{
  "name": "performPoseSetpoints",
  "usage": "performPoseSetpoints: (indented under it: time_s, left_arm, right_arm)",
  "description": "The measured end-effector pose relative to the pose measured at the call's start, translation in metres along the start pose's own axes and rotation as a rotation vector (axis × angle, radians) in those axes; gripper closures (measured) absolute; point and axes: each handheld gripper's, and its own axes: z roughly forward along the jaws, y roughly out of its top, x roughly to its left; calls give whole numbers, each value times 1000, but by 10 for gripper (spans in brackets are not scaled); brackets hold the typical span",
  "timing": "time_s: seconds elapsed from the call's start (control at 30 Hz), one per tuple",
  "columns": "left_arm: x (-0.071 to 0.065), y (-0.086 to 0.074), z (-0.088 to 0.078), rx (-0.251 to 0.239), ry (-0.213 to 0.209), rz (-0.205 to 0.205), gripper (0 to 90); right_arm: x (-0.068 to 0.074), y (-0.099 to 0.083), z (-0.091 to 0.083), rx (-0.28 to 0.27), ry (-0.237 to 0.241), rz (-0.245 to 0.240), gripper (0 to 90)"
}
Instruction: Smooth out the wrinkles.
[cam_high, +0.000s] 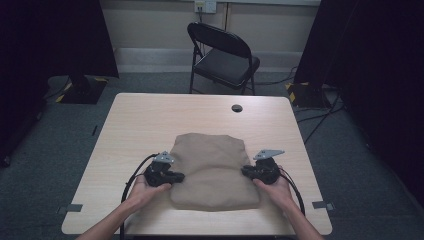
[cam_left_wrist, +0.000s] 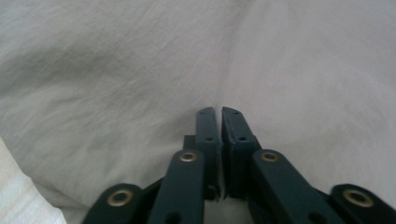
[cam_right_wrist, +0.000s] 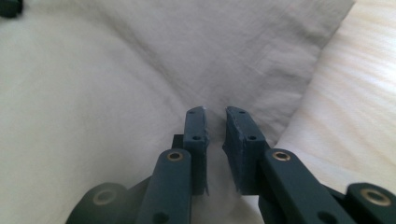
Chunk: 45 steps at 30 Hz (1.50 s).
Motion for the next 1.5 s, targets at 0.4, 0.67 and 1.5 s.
performPoseSetpoints:
  time_s: [0.4,0.67,1.5]
  left_arm:
    - [25,9,12,-25,78,-17,874]
    - [27,4,5,-24,109,-19,876]
    - [9,14,15,-9,41,25,829]
  right_arm:
    - [-1,-1,2,-16,1,-10,817]
    - [0,-5,-7,15,-34,-37,787]
    - [42,-41,-72,-69,209,-128,613]
